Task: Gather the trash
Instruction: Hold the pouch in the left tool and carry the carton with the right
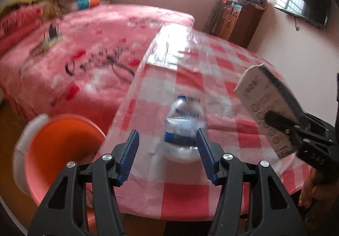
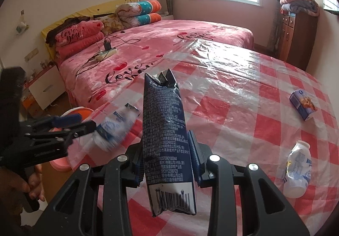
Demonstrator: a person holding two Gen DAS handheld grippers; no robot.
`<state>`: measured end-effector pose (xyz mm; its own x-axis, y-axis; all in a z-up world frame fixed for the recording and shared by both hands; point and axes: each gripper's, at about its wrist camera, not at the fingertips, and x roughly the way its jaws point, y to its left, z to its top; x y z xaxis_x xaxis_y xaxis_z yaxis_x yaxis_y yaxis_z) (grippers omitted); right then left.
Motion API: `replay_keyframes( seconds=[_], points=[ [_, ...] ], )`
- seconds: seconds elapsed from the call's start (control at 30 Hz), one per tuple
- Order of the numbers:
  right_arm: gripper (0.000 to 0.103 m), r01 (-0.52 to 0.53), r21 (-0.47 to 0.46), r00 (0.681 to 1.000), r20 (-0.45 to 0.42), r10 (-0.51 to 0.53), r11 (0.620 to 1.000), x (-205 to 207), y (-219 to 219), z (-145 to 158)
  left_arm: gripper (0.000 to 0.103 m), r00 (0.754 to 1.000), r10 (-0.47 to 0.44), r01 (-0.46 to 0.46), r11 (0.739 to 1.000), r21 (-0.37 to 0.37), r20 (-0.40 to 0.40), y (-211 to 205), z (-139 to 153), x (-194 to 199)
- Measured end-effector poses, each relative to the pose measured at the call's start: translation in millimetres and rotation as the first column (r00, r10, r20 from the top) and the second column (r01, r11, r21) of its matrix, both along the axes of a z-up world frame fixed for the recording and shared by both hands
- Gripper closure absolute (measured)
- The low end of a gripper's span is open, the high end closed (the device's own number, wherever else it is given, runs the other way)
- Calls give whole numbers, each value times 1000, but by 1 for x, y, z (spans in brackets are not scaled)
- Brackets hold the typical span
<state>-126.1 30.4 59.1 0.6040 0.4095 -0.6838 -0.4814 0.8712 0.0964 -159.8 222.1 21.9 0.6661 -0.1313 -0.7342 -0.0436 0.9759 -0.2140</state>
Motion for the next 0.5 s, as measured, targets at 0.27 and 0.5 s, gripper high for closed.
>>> replay_keyframes(
  seconds=[0.27,0.5],
  points=[
    [66,15,-2,999,-30,-15,1000,4,-6,-12,41,999,-34,34,997,-62,4,-4,-16,4],
    [66,14,9,999,-44,-14,1000,7,-7,-19,33,996,-93,93,995,28,-3,-24,-17,20]
  ],
)
